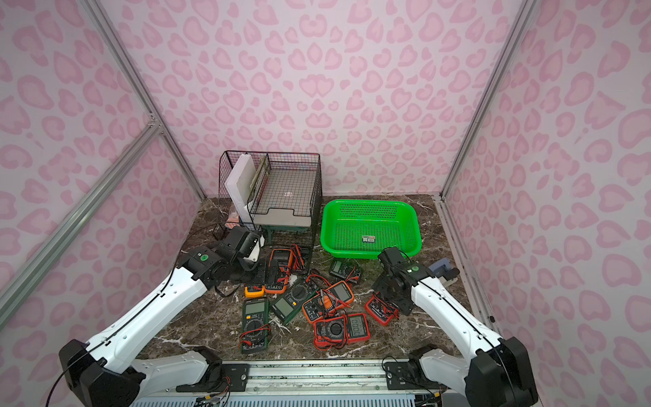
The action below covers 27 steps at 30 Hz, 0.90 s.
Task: Put the multimeter into the basket
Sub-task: Pick up the multimeter from the center of the board, then place the multimeter in the basket.
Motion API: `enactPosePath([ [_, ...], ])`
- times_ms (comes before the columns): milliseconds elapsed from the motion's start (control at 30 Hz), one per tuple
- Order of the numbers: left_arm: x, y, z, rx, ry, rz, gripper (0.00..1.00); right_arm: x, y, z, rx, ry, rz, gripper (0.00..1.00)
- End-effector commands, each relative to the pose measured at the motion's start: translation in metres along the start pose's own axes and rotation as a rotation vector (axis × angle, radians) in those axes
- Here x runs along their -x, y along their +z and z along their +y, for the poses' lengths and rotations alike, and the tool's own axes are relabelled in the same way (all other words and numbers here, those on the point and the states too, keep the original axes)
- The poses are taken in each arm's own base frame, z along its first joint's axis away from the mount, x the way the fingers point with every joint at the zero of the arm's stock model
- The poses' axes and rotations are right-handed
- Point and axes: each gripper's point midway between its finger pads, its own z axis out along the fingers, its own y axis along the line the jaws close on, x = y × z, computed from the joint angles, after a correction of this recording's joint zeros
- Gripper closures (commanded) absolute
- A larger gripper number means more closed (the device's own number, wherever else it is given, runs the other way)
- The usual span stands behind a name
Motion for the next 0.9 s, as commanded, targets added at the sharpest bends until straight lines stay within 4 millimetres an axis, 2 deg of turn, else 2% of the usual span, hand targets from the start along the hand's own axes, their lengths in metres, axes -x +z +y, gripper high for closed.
enactPosePath([
  [0, 0.006, 0.000, -0.005, -0.006, -0.011, 0.004, 0.01, 0.008, -0.014, 0.004, 0.007, -0.098, -0.028, 0.44],
  [100, 0.012, 0.004, -0.012, -0.023, -0.019, 0.006, 0.01, 0.024, -0.033, 0.019, 0.043, -0.171, -0.088, 0.44],
  [200, 0.020, 0.009, -0.017, -0.027, -0.031, 0.014, 0.01, 0.043, -0.056, 0.042, 0.110, -0.241, -0.165, 0.45],
  [333, 0.030, 0.017, -0.025, -0.039, -0.032, 0.013, 0.01, 0.069, -0.084, 0.082, 0.233, -0.344, -0.272, 0.45],
  [500, 0.036, 0.025, -0.027, -0.020, -0.039, 0.030, 0.01, 0.099, -0.103, 0.130, 0.329, -0.426, -0.348, 0.45],
  [700, 0.044, 0.030, -0.029, -0.006, -0.062, 0.031, 0.02, 0.122, -0.106, 0.189, 0.443, -0.447, -0.362, 0.44],
  [867, 0.049, 0.035, -0.032, -0.004, -0.064, 0.032, 0.01, 0.134, -0.086, 0.216, 0.444, -0.482, -0.348, 0.44],
])
